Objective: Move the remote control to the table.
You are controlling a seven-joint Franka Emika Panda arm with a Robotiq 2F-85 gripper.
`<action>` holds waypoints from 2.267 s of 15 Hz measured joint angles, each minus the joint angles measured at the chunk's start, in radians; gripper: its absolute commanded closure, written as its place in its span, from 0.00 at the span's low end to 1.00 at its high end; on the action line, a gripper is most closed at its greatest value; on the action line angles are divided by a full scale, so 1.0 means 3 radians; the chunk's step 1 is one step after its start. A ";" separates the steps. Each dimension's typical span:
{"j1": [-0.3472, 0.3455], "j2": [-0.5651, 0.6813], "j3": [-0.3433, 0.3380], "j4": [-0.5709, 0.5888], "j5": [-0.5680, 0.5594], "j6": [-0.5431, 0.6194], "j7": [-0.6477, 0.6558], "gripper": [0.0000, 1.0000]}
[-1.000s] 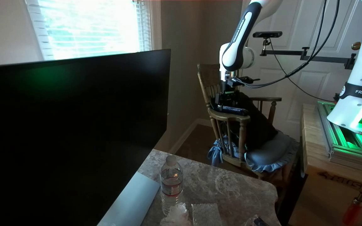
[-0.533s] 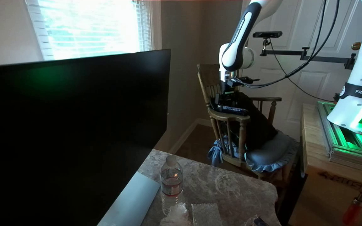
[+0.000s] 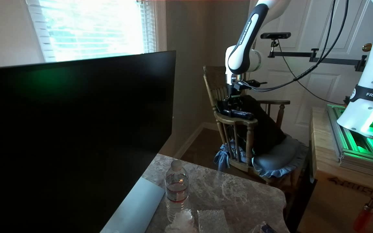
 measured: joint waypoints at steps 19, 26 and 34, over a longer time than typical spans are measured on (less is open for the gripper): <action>-0.0040 -0.1197 0.0629 -0.1175 0.0170 0.0228 -0.0753 0.72; 0.0215 -0.1541 0.1327 -0.1688 0.0592 0.0669 -0.1269 0.72; 0.0692 -0.1557 0.1503 -0.1631 0.0557 0.0779 -0.1190 0.47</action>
